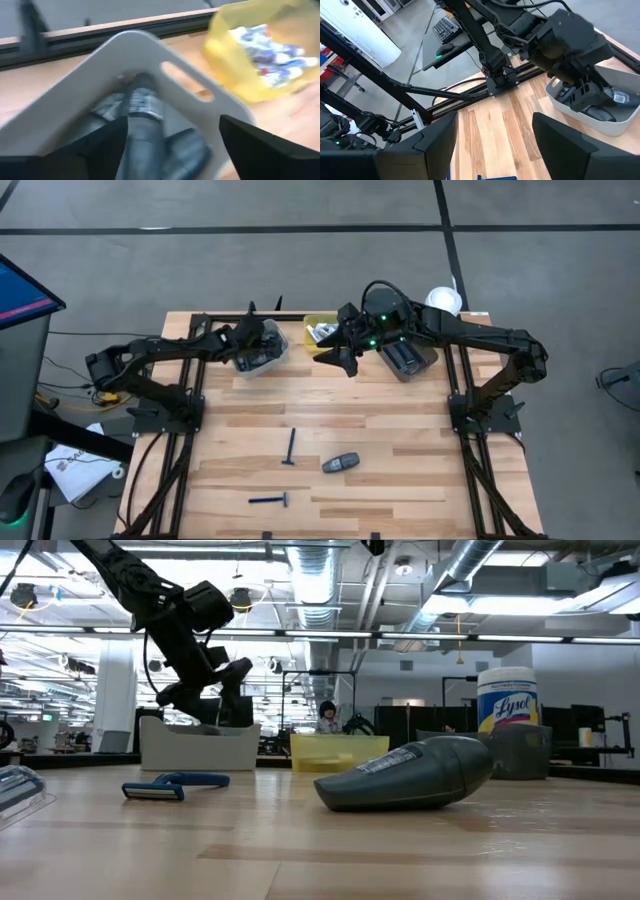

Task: Pick & Place Travel size toiletries
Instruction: Put the gray deodorant into the gray bin

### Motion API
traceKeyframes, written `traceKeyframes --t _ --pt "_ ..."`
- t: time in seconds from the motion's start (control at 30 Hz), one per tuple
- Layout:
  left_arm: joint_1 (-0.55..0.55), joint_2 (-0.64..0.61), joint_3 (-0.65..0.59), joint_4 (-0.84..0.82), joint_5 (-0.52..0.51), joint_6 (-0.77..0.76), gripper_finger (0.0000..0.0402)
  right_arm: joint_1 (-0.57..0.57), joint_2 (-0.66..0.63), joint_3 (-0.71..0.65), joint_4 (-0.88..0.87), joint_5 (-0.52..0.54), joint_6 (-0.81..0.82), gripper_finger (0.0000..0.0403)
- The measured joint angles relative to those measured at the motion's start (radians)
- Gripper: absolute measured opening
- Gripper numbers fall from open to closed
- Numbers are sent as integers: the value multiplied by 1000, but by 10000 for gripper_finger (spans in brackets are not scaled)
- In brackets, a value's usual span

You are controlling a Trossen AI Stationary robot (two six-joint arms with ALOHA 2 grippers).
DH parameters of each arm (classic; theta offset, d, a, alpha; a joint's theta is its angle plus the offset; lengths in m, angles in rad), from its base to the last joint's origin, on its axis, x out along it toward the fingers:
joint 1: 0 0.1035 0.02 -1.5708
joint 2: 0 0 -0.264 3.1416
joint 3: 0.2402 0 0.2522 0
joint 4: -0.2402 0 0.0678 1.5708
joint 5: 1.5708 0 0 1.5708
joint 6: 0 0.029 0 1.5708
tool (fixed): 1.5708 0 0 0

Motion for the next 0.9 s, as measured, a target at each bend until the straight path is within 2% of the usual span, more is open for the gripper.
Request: traceKeyframes --t 0.13,0.23,0.37,0.5,0.7,0.9 --pt "10 -39 0 11 116 1 331 12 0 0 -27 0 -17 248" --pt "9 -101 0 10 173 28 332 28 2 0 -133 13 -70 248" --pt "-2 -242 0 13 209 60 321 76 15 -1 -309 67 -118 248" --pt "-17 -429 0 32 233 69 309 148 73 -4 -399 121 -148 248" --pt "-53 -685 1 115 305 94 301 271 194 0 -366 125 -176 248" --pt "-125 -850 23 160 399 108 306 362 303 4 -367 114 -165 248"
